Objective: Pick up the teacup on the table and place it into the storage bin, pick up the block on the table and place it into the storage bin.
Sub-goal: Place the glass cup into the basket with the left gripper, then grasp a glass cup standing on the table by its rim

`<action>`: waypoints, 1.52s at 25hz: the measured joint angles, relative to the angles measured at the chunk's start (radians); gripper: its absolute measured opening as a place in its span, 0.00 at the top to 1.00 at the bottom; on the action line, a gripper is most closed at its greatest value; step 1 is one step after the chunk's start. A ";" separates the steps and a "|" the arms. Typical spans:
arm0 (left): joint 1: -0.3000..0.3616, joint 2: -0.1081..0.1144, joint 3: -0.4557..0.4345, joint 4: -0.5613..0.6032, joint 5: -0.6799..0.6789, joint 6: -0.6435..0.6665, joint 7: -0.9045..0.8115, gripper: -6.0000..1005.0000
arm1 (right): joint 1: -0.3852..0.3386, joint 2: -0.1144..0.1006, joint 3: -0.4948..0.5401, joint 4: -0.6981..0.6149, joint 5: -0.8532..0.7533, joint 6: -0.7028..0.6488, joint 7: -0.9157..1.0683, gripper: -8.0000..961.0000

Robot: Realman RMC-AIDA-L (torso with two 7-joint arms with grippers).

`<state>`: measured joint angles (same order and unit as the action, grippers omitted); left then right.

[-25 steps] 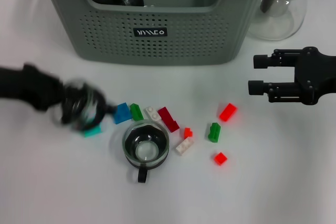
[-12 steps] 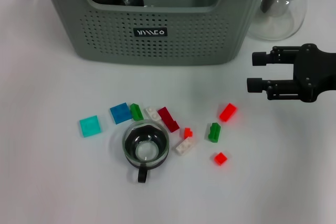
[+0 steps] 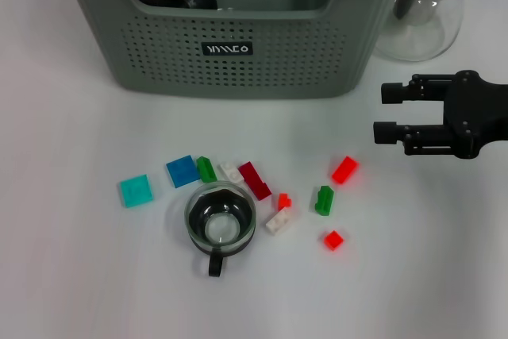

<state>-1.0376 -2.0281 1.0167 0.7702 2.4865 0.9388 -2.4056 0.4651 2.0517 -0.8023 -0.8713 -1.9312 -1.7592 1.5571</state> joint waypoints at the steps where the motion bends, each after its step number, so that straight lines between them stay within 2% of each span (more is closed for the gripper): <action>1: -0.009 -0.011 0.003 -0.007 0.034 -0.011 -0.008 0.95 | -0.001 0.000 0.000 0.000 0.000 0.000 0.000 0.24; 6: -0.051 -0.096 0.005 -0.028 0.251 -0.090 -0.024 0.95 | -0.004 0.003 0.000 0.001 -0.002 0.000 0.000 0.24; 8: -0.067 -0.121 0.007 -0.038 0.320 -0.105 -0.024 0.95 | -0.005 0.004 0.000 0.002 -0.002 0.000 0.000 0.24; 10: -0.076 -0.131 0.026 -0.048 0.357 -0.115 -0.023 0.95 | -0.005 0.003 0.000 0.002 -0.002 0.000 0.000 0.24; 15: -0.077 -0.130 0.105 -0.082 0.367 -0.158 -0.058 0.95 | -0.003 0.000 0.000 0.007 -0.002 0.005 0.000 0.24; 22: -0.085 -0.116 0.109 -0.128 0.370 -0.187 -0.083 0.94 | -0.001 -0.001 0.000 0.016 -0.002 0.007 0.000 0.24; 28: -0.086 -0.114 0.110 -0.130 0.371 -0.190 -0.088 0.93 | 0.001 -0.001 0.000 0.016 -0.002 0.007 0.000 0.24; 30: -0.085 -0.115 0.105 -0.125 0.371 -0.191 -0.088 0.73 | 0.001 -0.001 0.000 0.017 -0.002 0.008 0.000 0.24; 31: -0.083 -0.116 0.101 -0.119 0.370 -0.191 -0.088 0.73 | 0.001 -0.001 0.000 0.018 -0.002 0.008 0.000 0.24; 35: -0.036 -0.130 0.052 -0.005 0.326 -0.171 -0.082 0.71 | 0.003 -0.003 0.000 0.027 -0.002 0.008 0.000 0.24; 38: 0.049 -0.131 0.039 0.132 0.177 -0.121 -0.034 0.67 | 0.001 -0.003 0.000 0.027 -0.002 0.008 0.000 0.24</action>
<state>-0.9887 -2.1592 1.0554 0.9020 2.6635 0.8176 -2.4392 0.4664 2.0483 -0.8022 -0.8440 -1.9327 -1.7516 1.5570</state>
